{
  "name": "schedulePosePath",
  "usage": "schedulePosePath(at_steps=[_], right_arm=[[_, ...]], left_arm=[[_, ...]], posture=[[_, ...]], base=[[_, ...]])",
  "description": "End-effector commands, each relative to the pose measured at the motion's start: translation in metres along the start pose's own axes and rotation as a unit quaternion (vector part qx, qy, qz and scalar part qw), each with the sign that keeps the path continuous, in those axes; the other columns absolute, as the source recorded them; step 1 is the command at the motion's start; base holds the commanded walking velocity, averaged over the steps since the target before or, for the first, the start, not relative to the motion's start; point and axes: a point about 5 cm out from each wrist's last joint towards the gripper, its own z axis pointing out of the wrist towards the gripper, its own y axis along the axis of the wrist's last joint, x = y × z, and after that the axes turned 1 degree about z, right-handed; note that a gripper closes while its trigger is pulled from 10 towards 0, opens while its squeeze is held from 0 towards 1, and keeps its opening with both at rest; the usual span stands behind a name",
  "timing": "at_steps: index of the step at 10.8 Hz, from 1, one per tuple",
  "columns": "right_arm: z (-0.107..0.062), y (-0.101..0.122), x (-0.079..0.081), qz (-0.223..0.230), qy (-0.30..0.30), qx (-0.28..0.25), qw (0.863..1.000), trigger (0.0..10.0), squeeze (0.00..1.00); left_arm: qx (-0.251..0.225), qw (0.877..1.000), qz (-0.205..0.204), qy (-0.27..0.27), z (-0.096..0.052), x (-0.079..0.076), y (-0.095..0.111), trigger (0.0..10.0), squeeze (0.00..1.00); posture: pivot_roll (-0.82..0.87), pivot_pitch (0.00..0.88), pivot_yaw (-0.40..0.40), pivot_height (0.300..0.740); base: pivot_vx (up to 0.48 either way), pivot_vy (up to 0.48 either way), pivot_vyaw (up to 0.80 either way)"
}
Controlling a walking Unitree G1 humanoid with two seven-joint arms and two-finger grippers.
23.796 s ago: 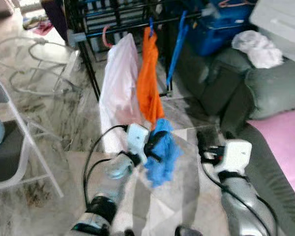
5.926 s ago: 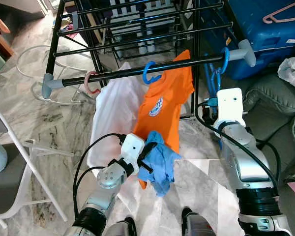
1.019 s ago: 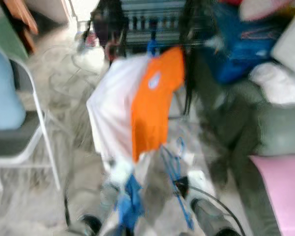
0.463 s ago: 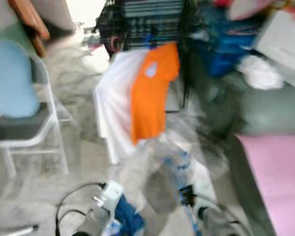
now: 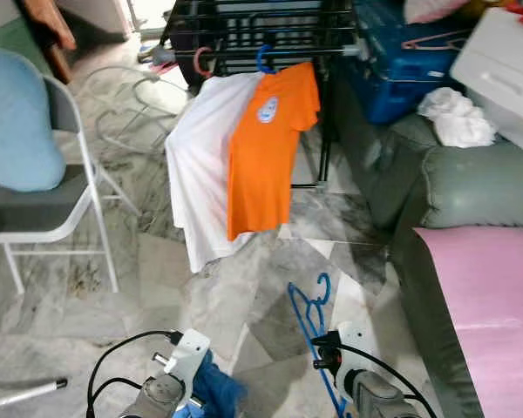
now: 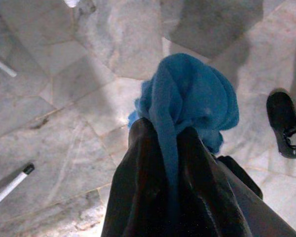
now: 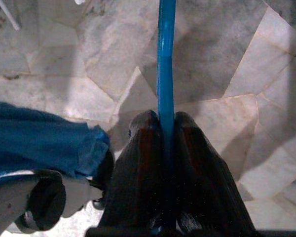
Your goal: Hang hanger
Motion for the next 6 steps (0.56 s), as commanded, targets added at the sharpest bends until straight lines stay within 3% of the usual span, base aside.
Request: schedulePosePath(at_steps=[1, 4, 6], right_arm=[[0.0003, -0.0021, 0.0018, -0.004, -0.001, 0.009, 1.0, 10.0, 0.0], [-0.0009, -0.006, 0.0003, 0.0, -0.004, 0.014, 1.0, 10.0, 0.0], [-0.0014, -0.0071, -0.0009, 0.0, -0.005, 0.015, 1.0, 10.0, 0.0]], left_arm=[[0.004, 1.0, 0.006, 0.002, -0.0012, 0.0029, -0.004, 10.0, 0.0], [0.005, 1.0, 0.021, -0.005, -0.0014, 0.0034, -0.0047, 10.0, 0.0], [0.005, 0.999, 0.034, -0.008, -0.0016, 0.0036, -0.0048, 10.0, 0.0]], posture=[[-0.05, 0.118, 0.061, 0.74], [-0.06, 0.126, 0.067, 0.74], [-0.06, 0.128, 0.07, 0.74]], base=[[0.0, 0.255, 0.0], [0.0, 0.48, -0.56], [0.0, 0.48, 0.0]])
